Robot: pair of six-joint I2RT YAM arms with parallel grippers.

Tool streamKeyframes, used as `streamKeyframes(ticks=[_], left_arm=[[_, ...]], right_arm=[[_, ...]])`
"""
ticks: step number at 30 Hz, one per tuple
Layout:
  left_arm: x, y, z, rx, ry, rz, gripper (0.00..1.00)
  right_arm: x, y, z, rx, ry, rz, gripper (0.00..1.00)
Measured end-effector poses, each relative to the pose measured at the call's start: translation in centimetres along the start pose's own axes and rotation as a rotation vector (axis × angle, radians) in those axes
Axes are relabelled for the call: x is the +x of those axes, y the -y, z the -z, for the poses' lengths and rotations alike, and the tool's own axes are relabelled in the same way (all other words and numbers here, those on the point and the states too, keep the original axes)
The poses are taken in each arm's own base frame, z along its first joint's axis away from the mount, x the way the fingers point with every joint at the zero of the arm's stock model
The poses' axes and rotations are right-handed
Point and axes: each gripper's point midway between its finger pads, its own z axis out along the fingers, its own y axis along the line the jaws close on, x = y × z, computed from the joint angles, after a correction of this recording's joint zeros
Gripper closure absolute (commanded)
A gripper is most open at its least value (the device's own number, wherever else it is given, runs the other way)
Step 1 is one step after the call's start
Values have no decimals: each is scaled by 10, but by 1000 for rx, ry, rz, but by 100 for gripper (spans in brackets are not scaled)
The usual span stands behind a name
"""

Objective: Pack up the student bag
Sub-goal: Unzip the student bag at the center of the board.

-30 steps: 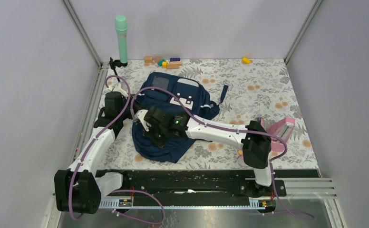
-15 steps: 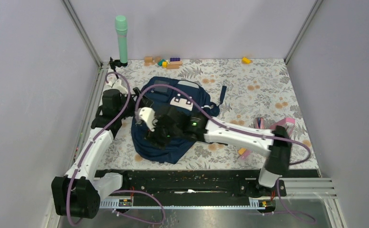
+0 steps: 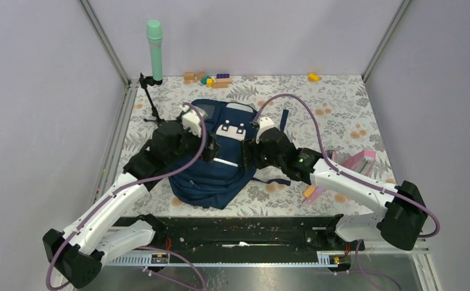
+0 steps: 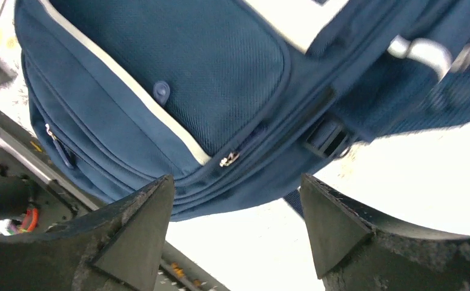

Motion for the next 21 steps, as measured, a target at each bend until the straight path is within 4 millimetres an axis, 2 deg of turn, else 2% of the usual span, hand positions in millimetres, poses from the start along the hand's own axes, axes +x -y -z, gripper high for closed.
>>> streamKeyframes(ticks=[3,7,10,14,19,21], left_arm=[[11,35,2,128,-40,-153,12],[29,68,8,251,-74,-307,11],[49,81,11,300,-101,-398,10],[75,85,4,297,-168,-504,10],[105,74,-16,231,-291,-592,9],[114,69,-19,212,-329,-610,3]], right_arm=[[27,4,-11,27,-46,-154,25],[32,2,-21,30,-17,-318,25],[40,11,-24,61,22,-399,23],[49,29,-10,114,79,-442,20],[28,33,13,97,191,-461,19],[23,34,19,91,223,-466,19]])
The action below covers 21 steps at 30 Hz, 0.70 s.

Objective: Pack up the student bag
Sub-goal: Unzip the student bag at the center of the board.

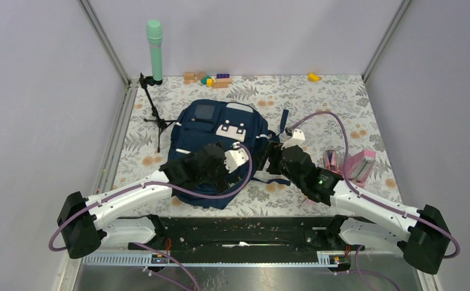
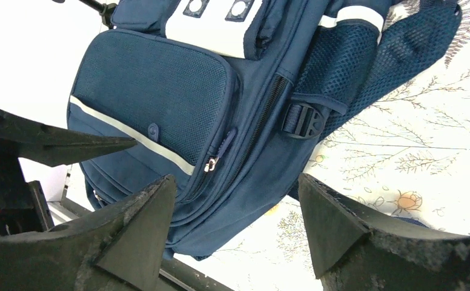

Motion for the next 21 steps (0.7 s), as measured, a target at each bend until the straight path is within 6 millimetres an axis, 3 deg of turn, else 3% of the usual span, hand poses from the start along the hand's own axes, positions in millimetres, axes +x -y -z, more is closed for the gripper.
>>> streamKeyframes(ticks=[6,13,15,17,21], left_arm=[[5,6,-1,-12,-31,-50,8],[16,11,3,-61,-79,-98,46],[17,13,3,-61,-83,-99,51],[20,15,3,-59,-92,-101,52],[24,17,2,-56,-110,-87,43]], right_arm=[[2,9,3,15,13,0,19],[5,12,3,20,7,2,19],[6,12,3,20,7,0,19],[6,12,2,18,8,-3,19],[5,11,2,14,11,-8,19]])
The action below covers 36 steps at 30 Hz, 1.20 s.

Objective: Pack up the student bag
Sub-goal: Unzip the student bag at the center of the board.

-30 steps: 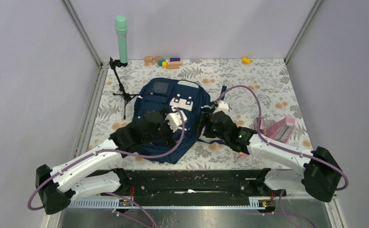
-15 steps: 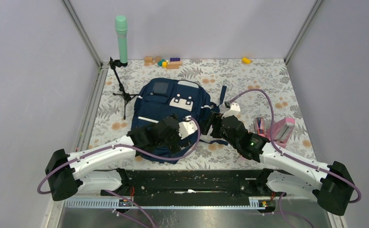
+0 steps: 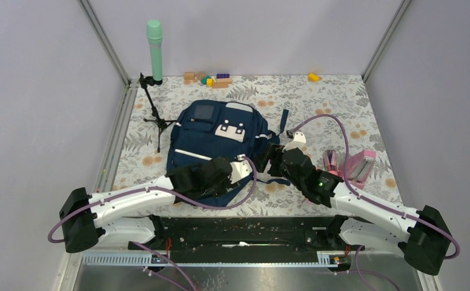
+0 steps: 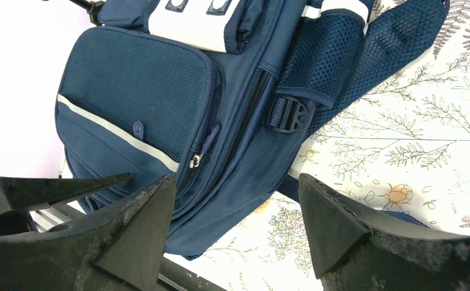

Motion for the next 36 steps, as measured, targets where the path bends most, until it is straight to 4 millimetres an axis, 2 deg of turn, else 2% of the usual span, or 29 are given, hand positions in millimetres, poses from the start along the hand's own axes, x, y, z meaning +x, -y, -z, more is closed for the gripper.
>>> streamKeyframes(ticks=[3,6,10,13,16,20,23,30,32,36], left_arm=[[3,3,0,3,-13,13,40],[5,6,2,2,-16,11,31],[5,6,7,-10,-7,22,30],[10,2,9,-38,-7,32,40],[16,-5,9,-86,-26,32,41],[21,-10,5,-141,-66,17,56],[24,-15,2,-194,-94,-7,58],[9,-41,14,-334,-51,-4,58],[2,-48,20,-365,-15,7,64],[-9,-57,27,-401,39,26,83]], right_arm=[[2,2,0,5,-4,2,19],[4,4,0,9,-8,3,20],[5,4,-1,9,-10,-3,20],[6,5,-2,13,-14,-6,20],[7,5,-2,14,-15,-9,20],[7,5,-2,13,-17,-8,20],[8,4,-2,7,-23,-7,21],[10,-5,-1,-32,-41,-16,24],[10,-10,-1,-57,-43,-26,25],[15,-20,-9,-84,-70,-45,26]])
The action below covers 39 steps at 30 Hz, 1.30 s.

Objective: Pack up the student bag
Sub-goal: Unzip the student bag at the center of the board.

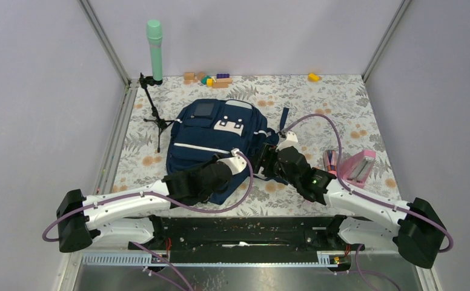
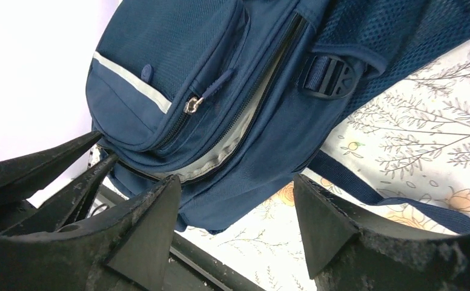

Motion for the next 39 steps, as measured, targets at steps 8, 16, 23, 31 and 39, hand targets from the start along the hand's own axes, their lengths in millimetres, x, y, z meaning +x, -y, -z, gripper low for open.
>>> streamKeyframes(ticks=[8,16,23,31,39], left_arm=[[-5,-3,1,-9,21,4,100],[-12,-10,8,-6,61,51,100],[-11,-8,8,14,61,55,100],[-28,-4,23,110,175,122,2],[-23,-12,11,48,126,134,1]], right_arm=[[11,-13,-19,-44,-39,-81,27],[12,-32,-40,-95,-21,-208,27],[12,-44,-55,-114,-13,-260,57],[-20,-82,-61,-185,49,-253,100],[-28,-81,-59,-172,65,-180,100]])
